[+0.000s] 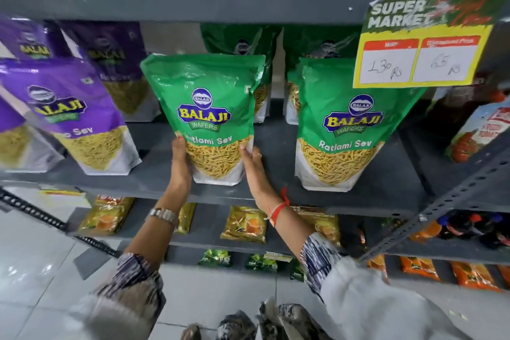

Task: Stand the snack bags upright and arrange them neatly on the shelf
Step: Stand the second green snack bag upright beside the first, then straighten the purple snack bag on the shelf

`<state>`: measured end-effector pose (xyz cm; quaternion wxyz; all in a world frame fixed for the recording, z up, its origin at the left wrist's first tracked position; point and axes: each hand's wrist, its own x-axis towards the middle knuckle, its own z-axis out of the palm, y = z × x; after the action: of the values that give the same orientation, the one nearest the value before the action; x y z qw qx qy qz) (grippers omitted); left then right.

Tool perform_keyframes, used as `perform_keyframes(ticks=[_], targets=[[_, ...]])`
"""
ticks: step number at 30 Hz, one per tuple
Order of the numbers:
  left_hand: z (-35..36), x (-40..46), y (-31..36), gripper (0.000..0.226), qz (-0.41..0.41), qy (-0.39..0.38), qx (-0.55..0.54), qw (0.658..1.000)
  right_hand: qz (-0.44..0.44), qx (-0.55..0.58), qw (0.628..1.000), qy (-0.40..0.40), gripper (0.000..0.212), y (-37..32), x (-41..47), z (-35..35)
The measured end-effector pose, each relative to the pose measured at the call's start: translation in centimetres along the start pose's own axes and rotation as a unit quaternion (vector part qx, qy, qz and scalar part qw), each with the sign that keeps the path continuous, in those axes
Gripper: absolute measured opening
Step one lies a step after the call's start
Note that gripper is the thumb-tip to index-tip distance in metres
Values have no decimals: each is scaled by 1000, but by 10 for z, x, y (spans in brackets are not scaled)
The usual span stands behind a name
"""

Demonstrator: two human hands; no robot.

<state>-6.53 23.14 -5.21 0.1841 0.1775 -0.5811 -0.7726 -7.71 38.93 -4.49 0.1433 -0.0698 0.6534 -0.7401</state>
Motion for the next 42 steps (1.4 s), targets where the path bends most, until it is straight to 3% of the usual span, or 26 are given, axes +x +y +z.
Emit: perform_keyframes(ticks=[4, 8, 14, 19, 23, 26, 28, 31, 33, 36, 39, 42], targets=[[0, -6, -8, 31, 14, -27, -11, 999, -5, 14, 999, 42, 37, 1, -5, 1], [11, -12, -7, 31, 4, -75, -8, 997, 1, 34, 995, 93, 61, 3, -10, -8], [25, -12, -1, 43, -27, -119, 14, 992, -18, 47, 987, 153, 46, -3, -8, -10], [26, -13, 2, 43, -35, -124, 26, 991, -14, 34, 983, 183, 61, -4, -7, -11], [16, -13, 4, 48, -20, -95, 38, 994, -38, 46, 946, 318, 50, -3, -21, 1], [-6, -25, 1, 40, 34, -50, 81, 995, -84, 67, 913, 394, 21, 8, -43, 28], [-27, -32, 1, 27, 69, -3, 75, 995, -118, 58, 918, 375, 22, 12, -52, 56], [-62, -37, 9, 19, 115, 66, 75, 988, -136, 33, 949, 283, 13, 20, -51, 100], [-90, -32, 19, 19, 150, 125, 72, 978, -120, 13, 968, 222, 6, 24, -43, 127], [-137, -12, 39, 31, 180, 202, 58, 961, -74, -18, 989, 130, 13, 20, -22, 164], [-177, 15, 58, 40, 171, 202, 83, 961, -31, 8, 997, 74, 40, 6, 9, 197], [-206, 48, 70, 46, 128, 129, 83, 980, 7, 53, 996, 76, 53, -5, 37, 223]])
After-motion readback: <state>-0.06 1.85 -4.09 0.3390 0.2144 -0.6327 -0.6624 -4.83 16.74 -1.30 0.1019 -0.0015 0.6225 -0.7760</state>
